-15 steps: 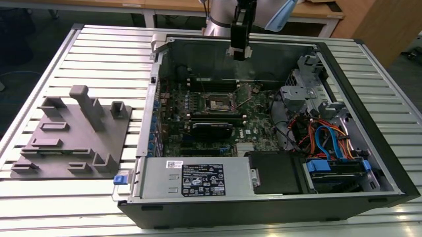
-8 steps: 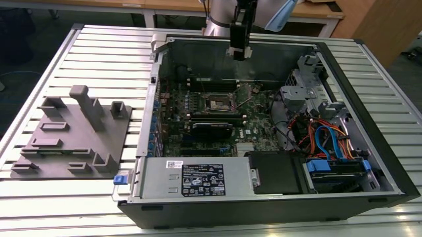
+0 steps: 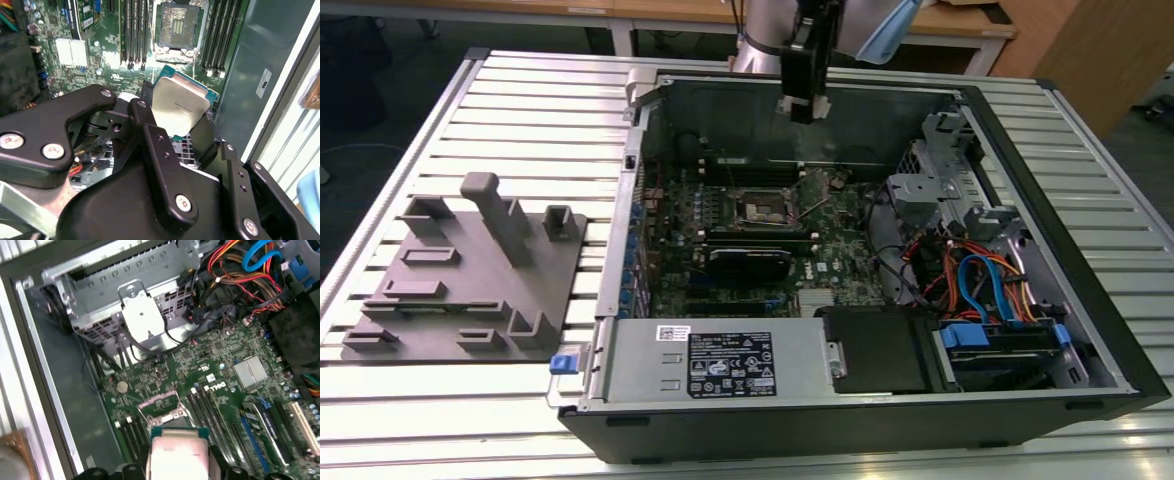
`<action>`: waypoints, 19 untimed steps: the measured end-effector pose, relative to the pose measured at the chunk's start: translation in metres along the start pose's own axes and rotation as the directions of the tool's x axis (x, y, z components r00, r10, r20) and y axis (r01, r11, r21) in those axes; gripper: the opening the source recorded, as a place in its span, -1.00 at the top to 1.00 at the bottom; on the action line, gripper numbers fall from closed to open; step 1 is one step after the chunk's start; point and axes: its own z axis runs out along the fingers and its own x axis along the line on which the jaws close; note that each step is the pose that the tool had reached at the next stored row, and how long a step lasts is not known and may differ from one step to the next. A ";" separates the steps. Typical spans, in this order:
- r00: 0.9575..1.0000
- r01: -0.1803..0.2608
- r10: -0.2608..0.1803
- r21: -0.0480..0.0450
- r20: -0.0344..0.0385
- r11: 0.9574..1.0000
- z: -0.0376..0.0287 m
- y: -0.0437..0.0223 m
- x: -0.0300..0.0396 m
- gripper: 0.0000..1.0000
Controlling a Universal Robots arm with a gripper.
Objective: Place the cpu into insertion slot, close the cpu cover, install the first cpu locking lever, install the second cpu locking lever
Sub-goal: 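Place the cpu into insertion slot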
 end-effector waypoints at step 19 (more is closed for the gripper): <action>0.999 -0.039 0.039 -0.001 0.003 0.999 0.0002 0.0000 0.0000 -0.07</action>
